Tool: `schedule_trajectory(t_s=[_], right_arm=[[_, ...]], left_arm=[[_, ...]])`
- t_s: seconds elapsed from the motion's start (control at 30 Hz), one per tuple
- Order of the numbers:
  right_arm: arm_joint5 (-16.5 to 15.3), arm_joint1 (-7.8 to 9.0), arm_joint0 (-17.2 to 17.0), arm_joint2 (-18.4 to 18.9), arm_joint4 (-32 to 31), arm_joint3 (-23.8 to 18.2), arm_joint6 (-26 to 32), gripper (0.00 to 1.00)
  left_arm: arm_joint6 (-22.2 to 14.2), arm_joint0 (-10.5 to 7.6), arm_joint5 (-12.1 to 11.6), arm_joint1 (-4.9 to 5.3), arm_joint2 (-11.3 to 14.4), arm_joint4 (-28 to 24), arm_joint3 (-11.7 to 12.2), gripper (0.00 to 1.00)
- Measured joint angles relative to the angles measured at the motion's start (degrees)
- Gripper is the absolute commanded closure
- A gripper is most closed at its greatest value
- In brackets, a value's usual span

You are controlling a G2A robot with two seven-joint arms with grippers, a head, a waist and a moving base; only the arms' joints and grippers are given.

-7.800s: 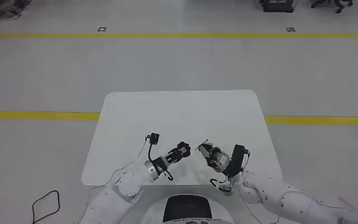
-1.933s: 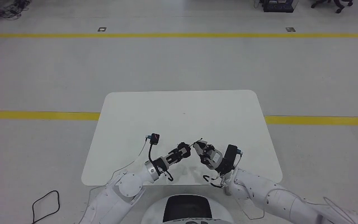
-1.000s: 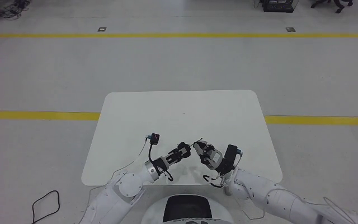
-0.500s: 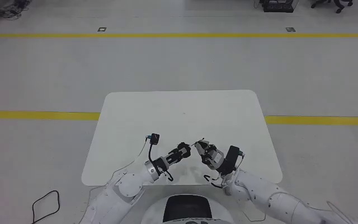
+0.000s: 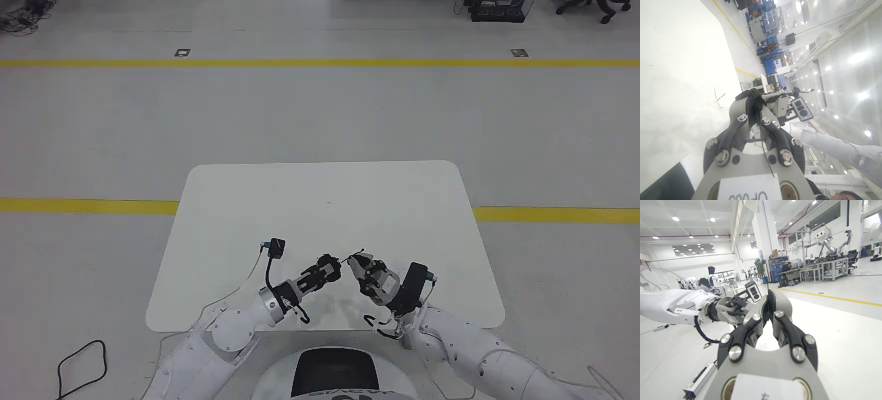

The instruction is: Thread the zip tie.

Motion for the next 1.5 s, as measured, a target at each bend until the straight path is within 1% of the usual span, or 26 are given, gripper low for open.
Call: schedule_trajectory(t_s=[0.3, 0.53, 1.17, 1.5], right_arm=[[0.01, -0.57, -0.97, 1.71, -0.59, 0.26, 0.73, 1.00], [0.01, -0.85, -1.07, 2.09, -0.54, 0.41, 1.16, 1.00], [0.01, -1.67, 0.64, 0.76, 0.70, 1.50, 2.23, 1.00], [0.01, -1.96, 1.09, 0.12, 1.10, 2.21, 1.34, 1.00]], left_arm=[[0.00, 0.00, 0.00, 0.00, 0.00, 0.00, 0.00, 1.00], [0.00, 0.00, 0.00, 0.00, 0.00, 0.00, 0.00, 1.00], [0.00, 0.00, 0.00, 0.00, 0.00, 0.00, 0.00, 1.00], [0.00, 0.00, 0.00, 0.00, 0.00, 0.00, 0.00, 1.00]])
